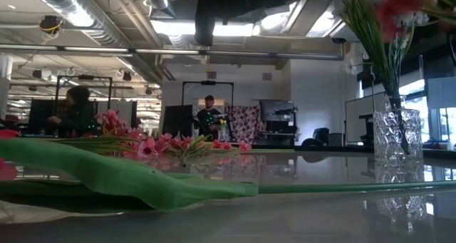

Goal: Sort flowers into vase by color
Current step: Put the right pink flowers into the violet vase

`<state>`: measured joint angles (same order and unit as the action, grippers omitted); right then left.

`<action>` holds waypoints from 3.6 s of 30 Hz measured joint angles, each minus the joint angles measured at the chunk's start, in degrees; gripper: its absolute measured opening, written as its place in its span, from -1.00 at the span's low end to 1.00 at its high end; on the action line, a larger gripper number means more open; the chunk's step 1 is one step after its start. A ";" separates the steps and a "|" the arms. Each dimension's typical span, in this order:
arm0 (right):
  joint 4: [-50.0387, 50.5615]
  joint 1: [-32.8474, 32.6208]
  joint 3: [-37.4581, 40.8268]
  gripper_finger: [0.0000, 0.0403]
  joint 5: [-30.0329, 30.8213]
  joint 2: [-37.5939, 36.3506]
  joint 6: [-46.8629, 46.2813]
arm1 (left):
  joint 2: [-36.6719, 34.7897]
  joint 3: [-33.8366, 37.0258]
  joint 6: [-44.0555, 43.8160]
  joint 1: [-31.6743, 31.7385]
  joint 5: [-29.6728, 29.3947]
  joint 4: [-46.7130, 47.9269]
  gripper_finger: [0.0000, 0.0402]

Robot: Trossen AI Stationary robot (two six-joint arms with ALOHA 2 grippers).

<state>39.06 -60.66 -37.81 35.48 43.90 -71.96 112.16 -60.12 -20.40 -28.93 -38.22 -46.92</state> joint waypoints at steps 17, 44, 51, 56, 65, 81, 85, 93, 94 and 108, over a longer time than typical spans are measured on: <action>5.51 -0.07 -18.50 -0.97 6.00 -4.96 23.42 | 0.00 0.00 0.55 -2.42 0.00 1.46 -0.26; -12.23 -0.13 -20.26 -0.98 -25.94 6.72 61.35 | 0.00 0.00 -0.20 -2.09 -1.42 1.14 -0.26; -12.11 -0.15 -20.26 -0.98 -32.00 11.30 69.36 | 0.00 0.00 -0.15 -2.09 -1.55 1.20 -0.26; -10.37 -0.15 -20.28 -0.98 -33.52 14.17 70.50 | 0.00 0.00 -0.15 -2.09 -1.57 1.22 -0.26; -8.61 -0.13 -18.72 -0.99 -28.85 14.82 70.32 | 0.00 0.00 0.00 -1.83 -1.62 1.25 -0.26; -7.48 -0.15 -18.43 -0.60 -27.35 13.55 64.48 | 0.00 0.00 0.02 -1.44 -1.57 1.42 -0.26; -8.33 -0.15 -18.42 -0.41 -29.50 13.55 64.16 | 0.00 0.00 0.02 -1.44 -1.57 1.40 -0.26; -8.17 -0.15 -18.42 -0.22 -34.06 13.51 61.15 | 0.00 0.00 -0.03 -1.44 -1.57 1.39 -0.26; -7.72 -0.15 -18.44 -0.20 -34.60 13.43 60.29 | 0.00 0.00 -0.04 -1.44 -1.57 1.36 -0.26; 2.67 -3.03 -18.33 -0.03 -39.49 11.48 44.92 | 0.02 0.00 -0.55 -1.44 -1.56 1.18 -0.26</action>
<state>41.73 -63.69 -56.14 -4.01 55.37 -27.03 112.18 -60.12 -20.95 -30.37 -39.78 -45.74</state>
